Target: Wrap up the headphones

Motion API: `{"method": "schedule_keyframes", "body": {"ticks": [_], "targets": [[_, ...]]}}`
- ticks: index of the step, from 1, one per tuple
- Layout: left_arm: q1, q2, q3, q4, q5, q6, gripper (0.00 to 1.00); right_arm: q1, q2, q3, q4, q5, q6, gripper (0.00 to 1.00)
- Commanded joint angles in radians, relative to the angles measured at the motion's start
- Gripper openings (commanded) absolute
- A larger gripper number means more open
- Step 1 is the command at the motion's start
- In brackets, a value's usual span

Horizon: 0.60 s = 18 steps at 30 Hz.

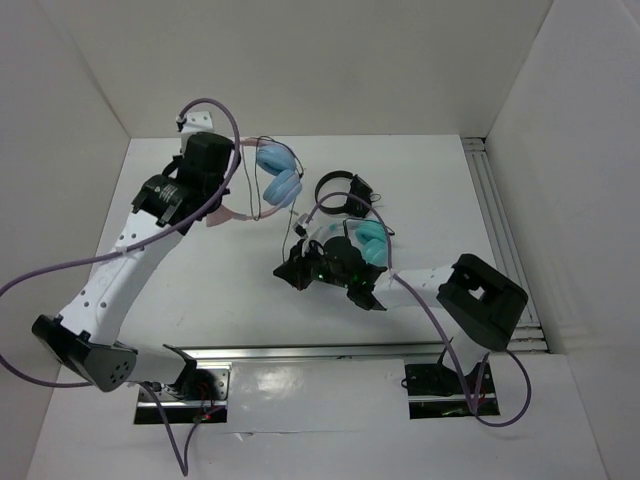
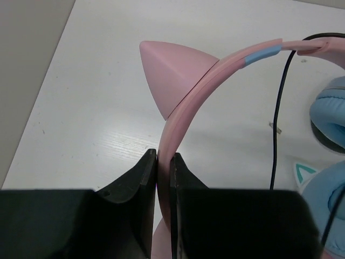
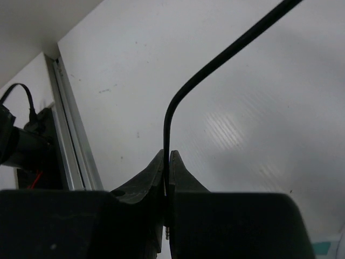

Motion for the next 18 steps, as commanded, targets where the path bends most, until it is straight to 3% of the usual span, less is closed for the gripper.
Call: {"method": "schedule_keyframes", "body": {"ticks": [1,7,12,18], "targets": [[0.106,-0.019,0.003,0.167,0.069,-0.026,0.0,0.022,-0.082,-0.014,-0.125,0.05,-0.025,0.0],[0.292,0.035,-0.008,0.187,0.319,-0.092,0.0,0.053,-0.091,0.009,-0.202,-0.036,-0.07,0.0],[0.303,0.035,-0.03,0.217,0.495,-0.068,0.0,0.053,-0.039,0.055,-0.229,0.002,-0.102,0.0],[0.312,0.008,-0.027,0.191,0.543,-0.028,0.0,-0.018,-0.082,0.076,-0.274,0.134,-0.13,0.0]]}}
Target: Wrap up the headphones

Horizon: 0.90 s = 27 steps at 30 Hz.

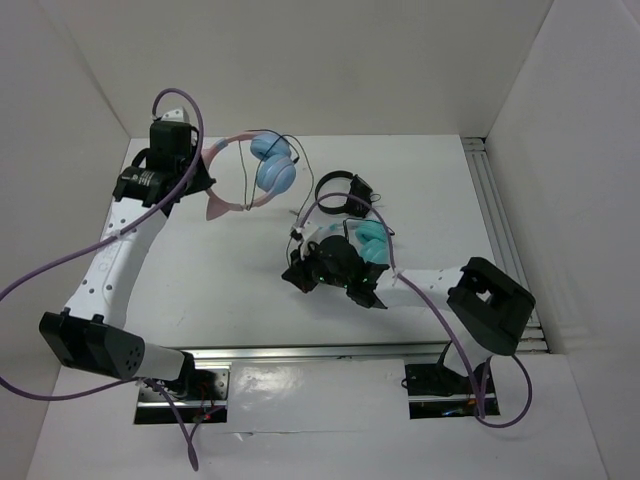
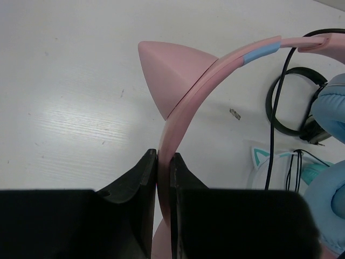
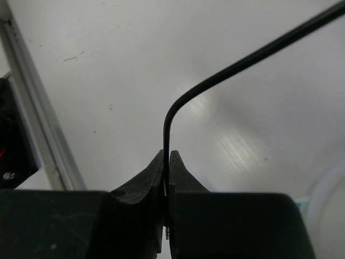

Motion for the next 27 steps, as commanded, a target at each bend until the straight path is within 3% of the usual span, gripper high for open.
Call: {"method": "schedule_keyframes", "body": {"ticks": [1,8,12,15,21,27], "targets": [[0.007,-0.045,0.015,0.071,0.09,0.011,0.0,-0.062,-0.047,0.044,-0.043,0.086,-0.044,0.0],[0.007,-0.08,-0.022,-0.003,0.079,0.04,0.0,-0.194,-0.208,0.11,-0.202,0.206,-0.151,0.0],[0.007,-0.08,-0.063,-0.024,0.229,0.084,0.0,-0.301,-0.248,0.191,-0.277,0.197,-0.21,0.0],[0.007,-0.121,-0.1,-0.035,0.336,0.107,0.0,-0.381,-0.235,0.254,-0.306,0.108,-0.221,0.0],[0.007,-0.183,-0.091,-0.046,0.55,0.131,0.0,-0.415,-0.119,0.311,-0.296,0.022,-0.221,0.0],[0.007,-0.211,0.024,-0.1,0.475,0.118,0.0,-0.415,-0.087,0.231,-0.215,0.0,-0.182,0.0]]}}
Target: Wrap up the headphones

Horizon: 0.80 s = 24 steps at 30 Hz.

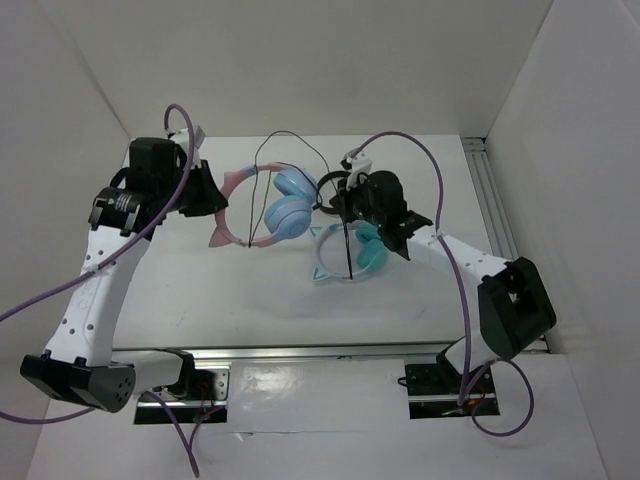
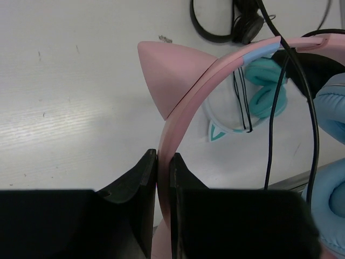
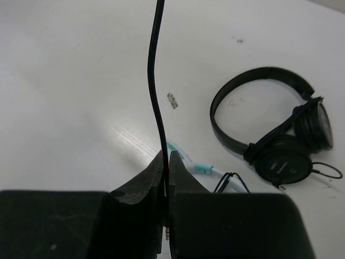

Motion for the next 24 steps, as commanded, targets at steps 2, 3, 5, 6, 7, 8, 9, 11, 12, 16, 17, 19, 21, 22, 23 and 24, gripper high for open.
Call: {"method": "schedule_keyframes", "body": {"ticks": [2,3,5,6,7,8,9,11,12,16,17,19,21,22,23,24], "targets": [[0.002,-0.062,0.114,0.043,-0.011,-0.045,0.0,0.006,0.016,-0.051,0.057,-0.044,0.027,0.0],[0.002,-0.062,0.114,0.043,-0.03,-0.061,0.0,0.006,0.017,-0.061,0.079,-0.055,0.037,0.0],[0.002,-0.106,0.116,0.076,-0.041,-0.096,0.0,0.018,0.029,-0.091,0.097,-0.055,0.048,0.0],[0.002,-0.122,0.116,0.125,-0.051,-0.113,0.0,0.032,0.029,-0.1,0.116,-0.064,0.048,0.0],[0.002,-0.132,0.105,0.141,-0.067,-0.145,0.0,0.048,0.039,-0.1,0.116,-0.064,0.059,0.0],[0.002,-0.154,0.088,0.162,-0.094,-0.162,0.0,0.049,0.04,-0.112,0.13,-0.064,0.059,0.0],[0.002,-0.166,0.075,0.19,-0.105,-0.177,0.0,0.064,0.04,-0.121,0.14,-0.064,0.059,0.0],[0.002,-0.197,0.029,0.269,-0.116,-0.213,0.0,0.088,0.049,-0.121,0.15,-0.064,0.068,0.0],[0.002,-0.197,0.015,0.296,-0.128,-0.223,0.0,0.089,0.049,-0.121,0.15,-0.064,0.068,0.0],[0.002,-0.235,-0.056,0.405,-0.2,-0.249,0.0,0.127,0.058,-0.121,0.15,-0.064,0.068,0.0],[0.002,-0.244,-0.067,0.423,-0.223,-0.249,0.0,0.141,0.058,-0.121,0.15,-0.064,0.068,0.0],[0.002,-0.226,-0.067,0.435,-0.293,-0.234,0.0,0.15,0.049,-0.144,0.162,-0.052,0.077,0.0],[0.011,-0.188,-0.047,0.436,-0.32,-0.205,0.0,0.15,0.049,-0.155,0.162,-0.041,0.087,0.0],[0.02,-0.168,-0.016,0.404,-0.362,-0.205,0.0,0.161,0.04,-0.155,0.162,-0.032,0.087,0.0],[0.02,-0.15,-0.007,0.391,-0.379,-0.205,0.0,0.161,0.04,-0.164,0.162,-0.032,0.096,0.0],[0.046,-0.136,-0.007,0.391,-0.392,-0.216,0.0,0.17,0.04,-0.164,0.162,-0.015,0.107,0.0]]}}
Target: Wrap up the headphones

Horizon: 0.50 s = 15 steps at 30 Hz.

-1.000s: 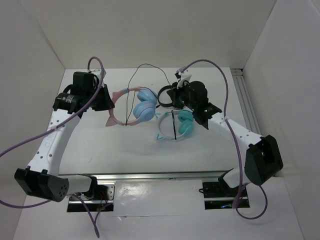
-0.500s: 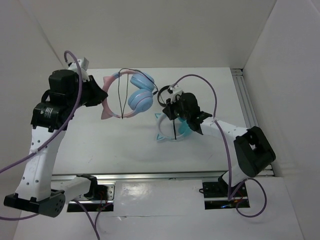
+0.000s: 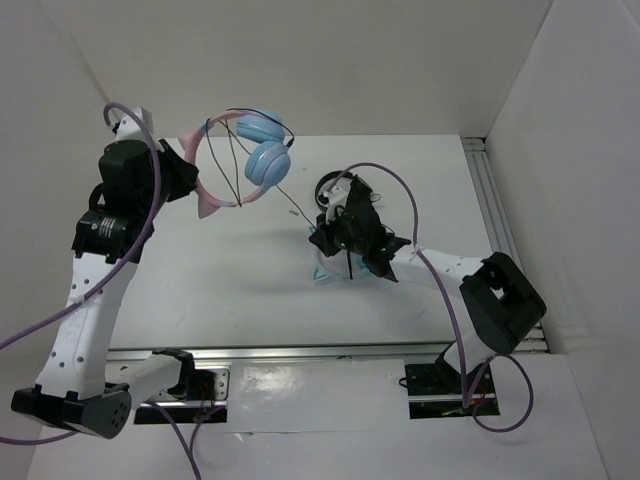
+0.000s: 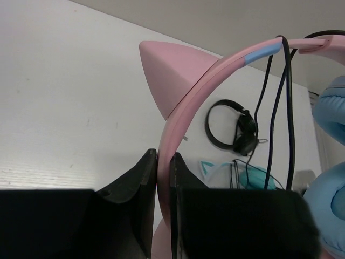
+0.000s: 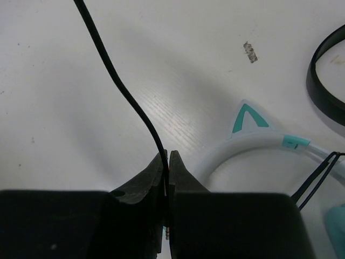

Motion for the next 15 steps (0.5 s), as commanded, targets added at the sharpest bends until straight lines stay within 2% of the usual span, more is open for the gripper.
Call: {"method": "schedule_keyframes", "body": {"ticks": [1,5,11,15], "targets": [[0.045,0.039,0.054,0.117,-0.101,-0.029,0.0,0.027,-0.015,-0.025,0.067,0.032,0.028,0.0],[0.071,0.059,0.021,0.117,-0.229,-0.113,0.0,0.07,-0.015,-0.043,0.086,0.003,0.051,0.0],[0.071,0.102,-0.004,0.149,-0.387,-0.152,0.0,0.177,-0.055,-0.065,0.086,0.053,0.069,0.0],[0.08,0.137,-0.033,0.168,-0.441,-0.166,0.0,0.256,-0.09,-0.045,0.045,0.104,0.08,0.0]]}}
